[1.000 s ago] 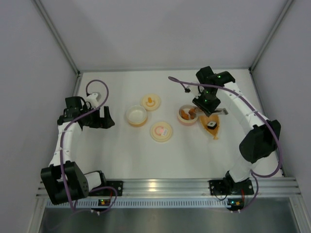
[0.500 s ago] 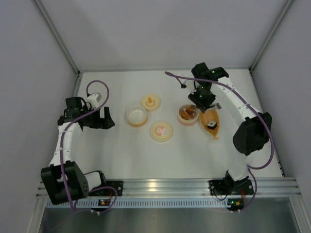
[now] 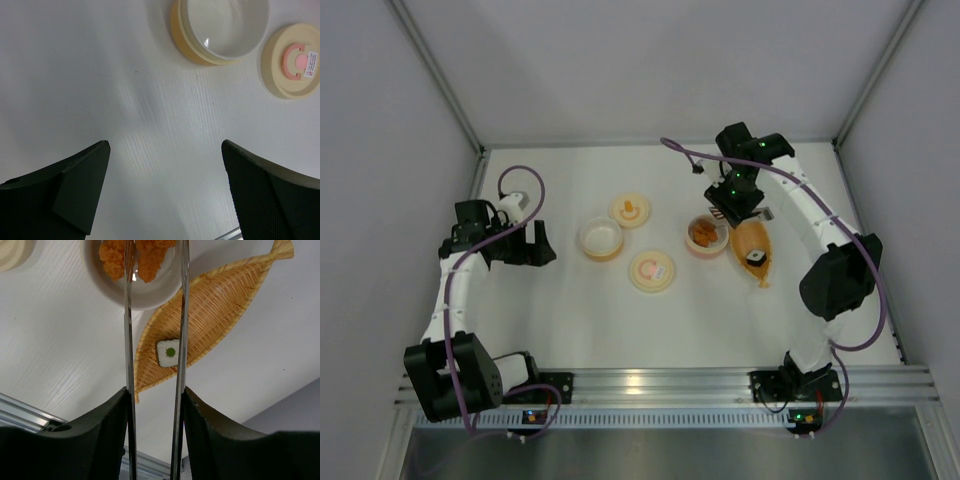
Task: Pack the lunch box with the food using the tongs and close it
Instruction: Place the fake food in the packing box, then pick up the fake food from the plate.
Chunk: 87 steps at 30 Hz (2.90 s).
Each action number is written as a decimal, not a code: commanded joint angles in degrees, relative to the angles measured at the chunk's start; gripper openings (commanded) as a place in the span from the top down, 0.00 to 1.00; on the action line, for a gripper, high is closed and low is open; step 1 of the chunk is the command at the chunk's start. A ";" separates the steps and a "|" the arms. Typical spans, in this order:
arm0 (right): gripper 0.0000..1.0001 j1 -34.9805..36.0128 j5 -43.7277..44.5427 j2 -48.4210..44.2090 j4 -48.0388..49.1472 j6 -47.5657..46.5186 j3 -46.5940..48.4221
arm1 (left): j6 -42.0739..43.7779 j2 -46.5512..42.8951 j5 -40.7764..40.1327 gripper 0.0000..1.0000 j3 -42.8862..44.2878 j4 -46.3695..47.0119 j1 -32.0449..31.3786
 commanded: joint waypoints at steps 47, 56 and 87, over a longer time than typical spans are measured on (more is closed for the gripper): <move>0.54 -16.72 -3.69 -20.74 -10.13 -8.59 -22.72 | 3.62 -3.09 1.21 0.02 2.66 -1.45 0.17; 0.52 -16.72 -2.64 -18.19 -10.13 -9.12 -22.29 | 3.00 -2.66 1.56 0.02 2.31 -0.65 0.08; 1.00 -16.80 -5.88 -15.02 -10.04 -8.60 -5.42 | 1.60 -2.13 1.03 0.02 2.75 -0.30 0.17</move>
